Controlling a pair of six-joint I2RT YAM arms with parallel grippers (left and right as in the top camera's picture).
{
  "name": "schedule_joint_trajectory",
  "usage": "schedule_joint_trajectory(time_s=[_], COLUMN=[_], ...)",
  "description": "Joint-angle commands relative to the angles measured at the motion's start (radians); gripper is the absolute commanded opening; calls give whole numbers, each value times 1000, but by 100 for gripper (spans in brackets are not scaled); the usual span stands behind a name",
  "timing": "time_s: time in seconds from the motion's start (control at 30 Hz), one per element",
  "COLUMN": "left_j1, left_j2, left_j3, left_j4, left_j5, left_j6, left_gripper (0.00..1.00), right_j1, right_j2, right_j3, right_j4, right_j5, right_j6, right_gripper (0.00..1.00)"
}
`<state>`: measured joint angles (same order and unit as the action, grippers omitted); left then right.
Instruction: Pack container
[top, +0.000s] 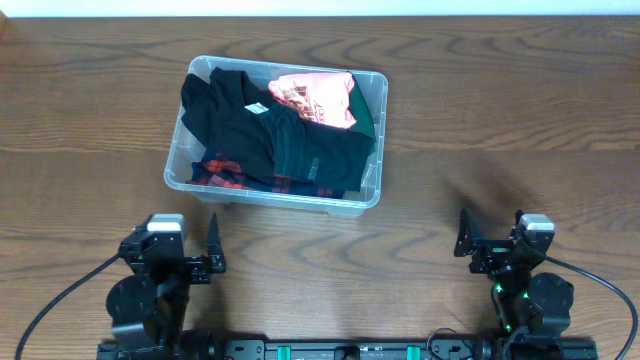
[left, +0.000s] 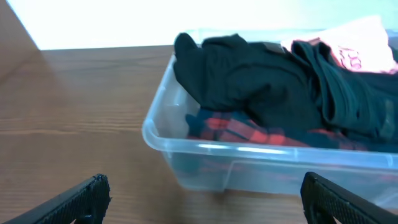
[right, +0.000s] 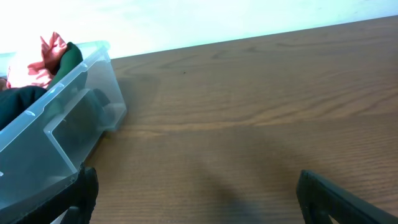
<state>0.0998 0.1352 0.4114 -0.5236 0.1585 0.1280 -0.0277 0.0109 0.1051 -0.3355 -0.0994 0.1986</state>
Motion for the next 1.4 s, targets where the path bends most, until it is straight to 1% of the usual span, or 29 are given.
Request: schedule_joint_trajectory(time_s=[0.0,0.4,0.67,0.97,1.37], left_j1=[-16,-28,-34,-34,-34], left_j2=[-34,-132,-133,-133,-132], left_j3=[-34,-153,-211,-270,-277], left_j4=[6,10,43,44,47], left_j5=[15,17,14,14,14], left_j6=[-10,-35,-35,-35,-35], left_gripper=[98,98,98,98,98], right_j1=[14,14,14,14,14], right_j2=[-5,-5,-5,-5,-5], right_j3=[-2,-2,-2,-2,-2], right_j4=[-1,-1,-1,-1,-1], right_j5=[5,5,5,5,5], right_j6=[10,10,10,10,10], right_gripper=[99,99,99,99,99])
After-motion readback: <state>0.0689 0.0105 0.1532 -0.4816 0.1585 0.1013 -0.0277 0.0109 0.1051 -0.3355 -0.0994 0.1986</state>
